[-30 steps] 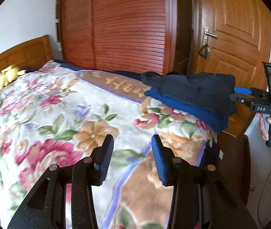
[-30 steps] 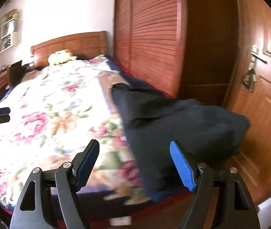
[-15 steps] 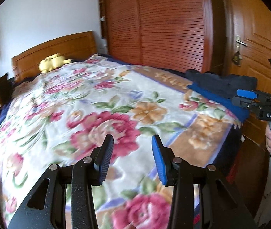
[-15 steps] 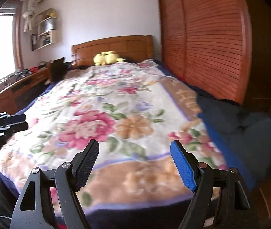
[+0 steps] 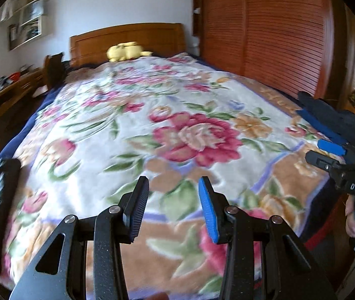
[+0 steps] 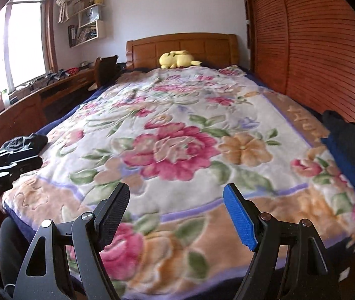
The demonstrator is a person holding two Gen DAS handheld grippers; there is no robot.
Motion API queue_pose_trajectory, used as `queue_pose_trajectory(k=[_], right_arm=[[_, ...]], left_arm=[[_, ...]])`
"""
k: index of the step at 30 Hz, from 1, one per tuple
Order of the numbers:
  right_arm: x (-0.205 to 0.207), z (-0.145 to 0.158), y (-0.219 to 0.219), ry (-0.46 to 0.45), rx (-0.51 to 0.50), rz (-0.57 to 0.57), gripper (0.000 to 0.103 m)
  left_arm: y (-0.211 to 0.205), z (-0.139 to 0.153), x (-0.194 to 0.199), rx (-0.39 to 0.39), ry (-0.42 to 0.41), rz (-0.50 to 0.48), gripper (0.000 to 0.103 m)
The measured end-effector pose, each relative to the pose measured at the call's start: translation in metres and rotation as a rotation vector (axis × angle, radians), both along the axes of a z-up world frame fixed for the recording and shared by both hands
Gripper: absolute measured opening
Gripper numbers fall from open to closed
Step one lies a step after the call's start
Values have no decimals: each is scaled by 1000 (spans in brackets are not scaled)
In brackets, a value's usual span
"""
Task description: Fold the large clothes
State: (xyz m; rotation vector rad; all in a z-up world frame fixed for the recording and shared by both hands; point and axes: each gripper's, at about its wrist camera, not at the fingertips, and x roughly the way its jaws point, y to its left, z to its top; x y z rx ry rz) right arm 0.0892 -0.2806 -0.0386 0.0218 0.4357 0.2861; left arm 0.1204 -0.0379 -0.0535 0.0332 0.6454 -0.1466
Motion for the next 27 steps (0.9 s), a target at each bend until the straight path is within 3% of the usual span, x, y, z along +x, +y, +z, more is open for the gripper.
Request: queue_pose_trajectory(k=[11,27], right_arm=[[-19,6,33,-56,19,78,79],[-23,-12,46,-114,-3,62,79]], left_arm=[[51,4,-36,-42,-45,120,42],[58,15,-54,-59,-86,136,42]])
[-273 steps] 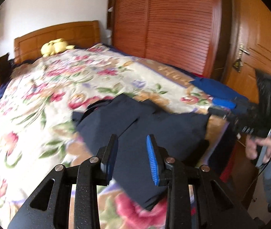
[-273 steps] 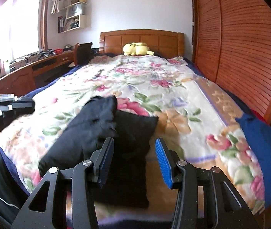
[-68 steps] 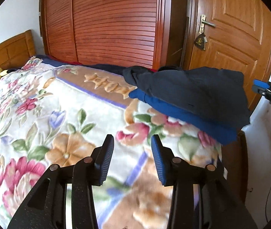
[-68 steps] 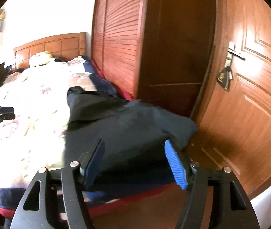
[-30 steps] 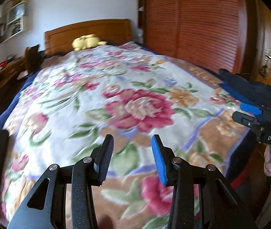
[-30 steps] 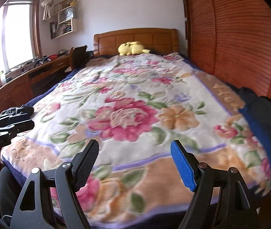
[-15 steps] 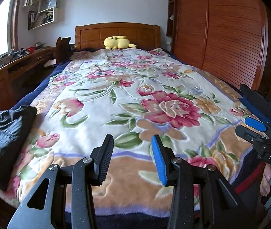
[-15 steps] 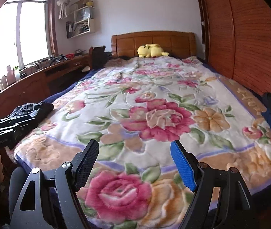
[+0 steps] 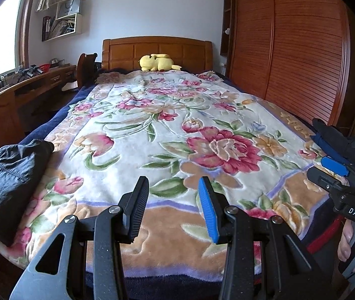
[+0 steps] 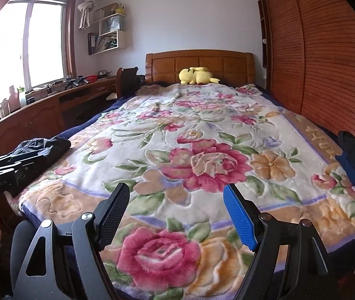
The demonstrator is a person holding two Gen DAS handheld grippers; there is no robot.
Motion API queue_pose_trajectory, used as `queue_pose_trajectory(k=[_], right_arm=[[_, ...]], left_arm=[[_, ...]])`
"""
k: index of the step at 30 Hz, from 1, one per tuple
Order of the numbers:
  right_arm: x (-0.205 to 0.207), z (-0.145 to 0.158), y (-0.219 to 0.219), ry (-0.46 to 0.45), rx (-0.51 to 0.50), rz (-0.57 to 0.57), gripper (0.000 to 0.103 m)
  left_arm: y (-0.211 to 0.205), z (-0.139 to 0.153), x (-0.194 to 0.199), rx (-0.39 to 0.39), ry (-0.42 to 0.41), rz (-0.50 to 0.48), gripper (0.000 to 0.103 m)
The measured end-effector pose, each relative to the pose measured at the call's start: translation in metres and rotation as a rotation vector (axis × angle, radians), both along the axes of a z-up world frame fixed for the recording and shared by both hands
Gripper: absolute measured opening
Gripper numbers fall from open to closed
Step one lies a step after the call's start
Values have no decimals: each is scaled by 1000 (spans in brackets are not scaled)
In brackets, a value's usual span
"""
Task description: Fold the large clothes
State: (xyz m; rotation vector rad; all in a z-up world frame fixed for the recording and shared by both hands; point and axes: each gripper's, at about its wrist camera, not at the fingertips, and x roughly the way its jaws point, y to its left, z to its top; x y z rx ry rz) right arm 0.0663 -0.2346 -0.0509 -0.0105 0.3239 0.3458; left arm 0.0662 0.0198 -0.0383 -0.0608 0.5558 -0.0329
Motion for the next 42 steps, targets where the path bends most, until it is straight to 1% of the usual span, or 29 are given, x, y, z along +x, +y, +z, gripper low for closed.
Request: queue_pose_trajectory(k=[42], right_arm=[[0,0,6,15,23,-17,79]], left_arm=[[-2,0,-3,3,2,-1,42]])
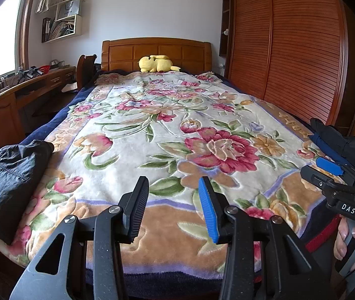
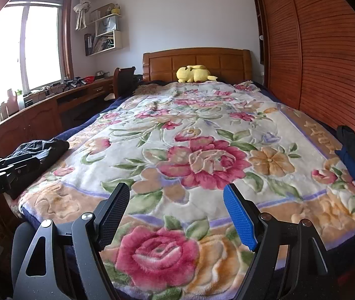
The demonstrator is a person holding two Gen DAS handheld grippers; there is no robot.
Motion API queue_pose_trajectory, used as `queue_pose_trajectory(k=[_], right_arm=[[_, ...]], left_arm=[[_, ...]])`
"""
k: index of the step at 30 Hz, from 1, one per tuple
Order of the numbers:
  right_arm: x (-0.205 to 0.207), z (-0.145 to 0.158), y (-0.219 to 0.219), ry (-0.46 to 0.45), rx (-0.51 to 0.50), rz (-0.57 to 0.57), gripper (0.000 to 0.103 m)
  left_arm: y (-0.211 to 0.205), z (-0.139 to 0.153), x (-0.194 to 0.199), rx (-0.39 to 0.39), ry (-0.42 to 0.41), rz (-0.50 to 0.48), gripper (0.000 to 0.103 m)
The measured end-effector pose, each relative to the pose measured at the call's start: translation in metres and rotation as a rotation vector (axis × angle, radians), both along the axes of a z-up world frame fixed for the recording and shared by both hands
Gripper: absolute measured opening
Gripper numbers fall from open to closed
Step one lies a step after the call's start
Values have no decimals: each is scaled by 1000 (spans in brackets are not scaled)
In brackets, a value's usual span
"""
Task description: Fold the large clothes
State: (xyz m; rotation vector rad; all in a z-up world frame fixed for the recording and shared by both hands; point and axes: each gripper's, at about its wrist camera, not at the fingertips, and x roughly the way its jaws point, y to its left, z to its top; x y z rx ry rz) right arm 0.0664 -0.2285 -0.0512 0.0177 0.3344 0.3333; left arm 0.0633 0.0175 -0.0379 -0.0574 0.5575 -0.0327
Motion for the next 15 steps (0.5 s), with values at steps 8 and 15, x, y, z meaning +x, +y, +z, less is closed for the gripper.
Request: queue_pose_trajectory(k=[8,15], right_arm=[[0,0,1,4,5,-1,79],[0,0,1,-2,7,-6,79]], left_arm=[[0,0,0,0,0,-1,42],[0,0,-1,0,-4,-1,42]])
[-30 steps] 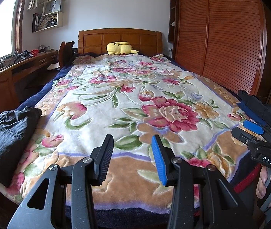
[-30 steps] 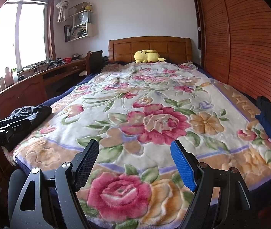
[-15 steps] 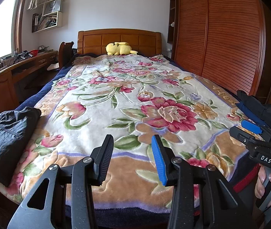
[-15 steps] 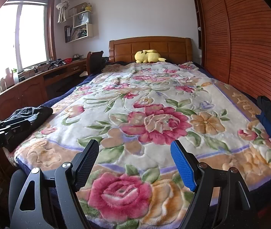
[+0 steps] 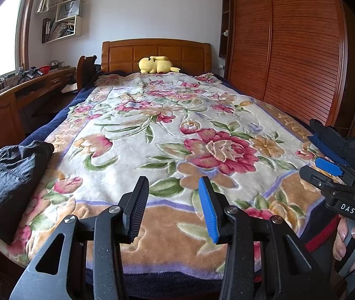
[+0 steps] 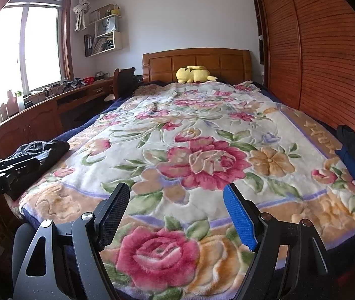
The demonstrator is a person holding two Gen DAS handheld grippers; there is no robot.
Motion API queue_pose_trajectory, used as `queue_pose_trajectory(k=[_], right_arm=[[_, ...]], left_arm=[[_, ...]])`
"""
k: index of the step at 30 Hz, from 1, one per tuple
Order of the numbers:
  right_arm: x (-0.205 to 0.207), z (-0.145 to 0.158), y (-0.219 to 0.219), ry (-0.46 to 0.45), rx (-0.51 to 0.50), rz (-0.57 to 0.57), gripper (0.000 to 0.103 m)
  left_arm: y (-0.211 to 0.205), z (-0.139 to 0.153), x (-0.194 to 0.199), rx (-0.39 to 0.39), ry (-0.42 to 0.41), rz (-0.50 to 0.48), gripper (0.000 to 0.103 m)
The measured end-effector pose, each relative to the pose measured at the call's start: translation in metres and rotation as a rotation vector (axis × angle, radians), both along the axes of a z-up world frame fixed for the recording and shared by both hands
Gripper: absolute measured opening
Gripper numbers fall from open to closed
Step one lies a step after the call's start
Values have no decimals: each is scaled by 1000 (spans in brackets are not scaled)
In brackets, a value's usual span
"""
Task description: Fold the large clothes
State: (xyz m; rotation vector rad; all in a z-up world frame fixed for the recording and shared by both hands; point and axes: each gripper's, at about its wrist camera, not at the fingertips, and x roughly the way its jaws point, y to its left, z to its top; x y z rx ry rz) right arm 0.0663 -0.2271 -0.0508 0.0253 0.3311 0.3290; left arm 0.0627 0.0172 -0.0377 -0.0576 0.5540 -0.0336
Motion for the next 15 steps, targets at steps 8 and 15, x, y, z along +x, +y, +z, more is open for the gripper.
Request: queue_pose_trajectory(k=[8,15], right_arm=[[-1,-1,0,-1,3,0,79],[-1,0,0,-5,5,-1,79]], left_arm=[[-1,1,0,1,-3,0,42],[-3,3,-1,1,-5,-1,42]])
